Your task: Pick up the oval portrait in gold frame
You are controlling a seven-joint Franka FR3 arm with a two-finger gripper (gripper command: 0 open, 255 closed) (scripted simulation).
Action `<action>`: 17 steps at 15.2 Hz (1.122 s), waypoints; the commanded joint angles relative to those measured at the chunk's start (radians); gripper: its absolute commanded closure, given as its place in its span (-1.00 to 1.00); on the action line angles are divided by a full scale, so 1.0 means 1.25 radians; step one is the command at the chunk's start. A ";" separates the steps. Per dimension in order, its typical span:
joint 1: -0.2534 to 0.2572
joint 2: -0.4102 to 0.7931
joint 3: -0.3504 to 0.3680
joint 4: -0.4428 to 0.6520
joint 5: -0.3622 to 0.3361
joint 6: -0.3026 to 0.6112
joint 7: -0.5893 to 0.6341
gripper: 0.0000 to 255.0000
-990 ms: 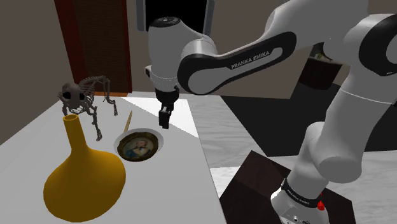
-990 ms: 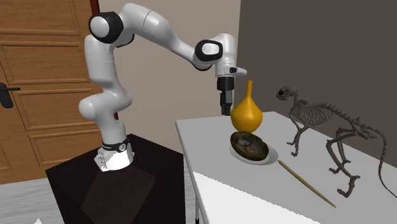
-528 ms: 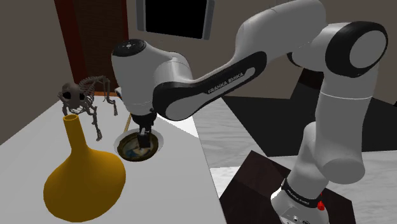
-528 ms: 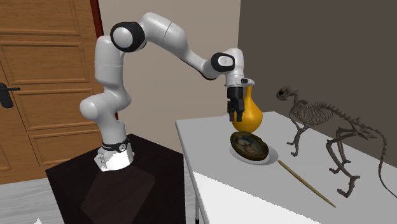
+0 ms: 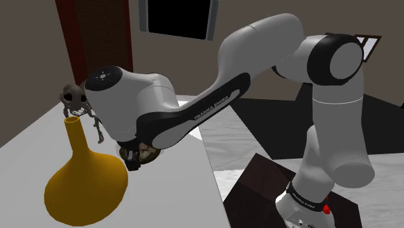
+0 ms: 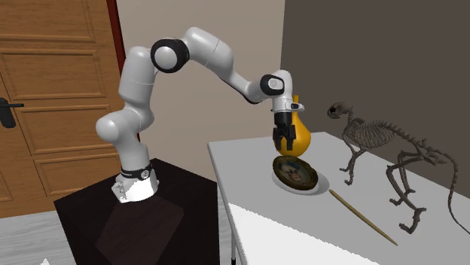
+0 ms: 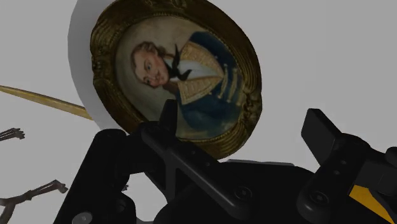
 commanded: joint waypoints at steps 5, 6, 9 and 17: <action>0.004 0.032 -0.007 -0.014 -0.022 0.037 0.025 -1.00; 0.004 0.032 -0.007 -0.014 -0.022 0.037 0.025 -1.00; 0.001 0.021 -0.006 -0.028 -0.021 0.041 0.026 1.00; 0.003 0.026 -0.005 -0.011 -0.018 0.030 0.021 1.00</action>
